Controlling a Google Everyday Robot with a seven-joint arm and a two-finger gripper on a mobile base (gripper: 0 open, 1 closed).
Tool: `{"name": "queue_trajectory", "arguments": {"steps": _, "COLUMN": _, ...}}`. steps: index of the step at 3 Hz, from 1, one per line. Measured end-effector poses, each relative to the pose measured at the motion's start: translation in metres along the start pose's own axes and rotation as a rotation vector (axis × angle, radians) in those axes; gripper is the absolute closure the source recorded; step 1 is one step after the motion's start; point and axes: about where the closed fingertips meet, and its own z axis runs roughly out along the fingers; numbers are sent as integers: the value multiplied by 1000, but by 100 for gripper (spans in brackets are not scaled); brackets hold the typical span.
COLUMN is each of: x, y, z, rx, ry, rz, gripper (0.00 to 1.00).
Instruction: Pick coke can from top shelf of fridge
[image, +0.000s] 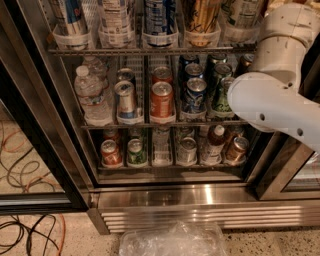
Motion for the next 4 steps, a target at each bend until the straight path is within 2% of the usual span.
{"name": "queue_trajectory", "arguments": {"steps": 1, "x": -2, "y": 2, "z": -8, "rx": -5, "ry": -63, "rz": -10, "gripper": 100}}
{"name": "queue_trajectory", "arguments": {"steps": 2, "x": -5, "y": 3, "z": -18, "rx": 4, "ry": -177, "rz": -19, "gripper": 100}}
{"name": "queue_trajectory", "arguments": {"steps": 3, "x": -5, "y": 3, "z": -18, "rx": 4, "ry": -177, "rz": -19, "gripper": 100}}
{"name": "queue_trajectory", "arguments": {"steps": 4, "x": -9, "y": 2, "z": -16, "rx": 14, "ry": -210, "rz": -15, "gripper": 100}}
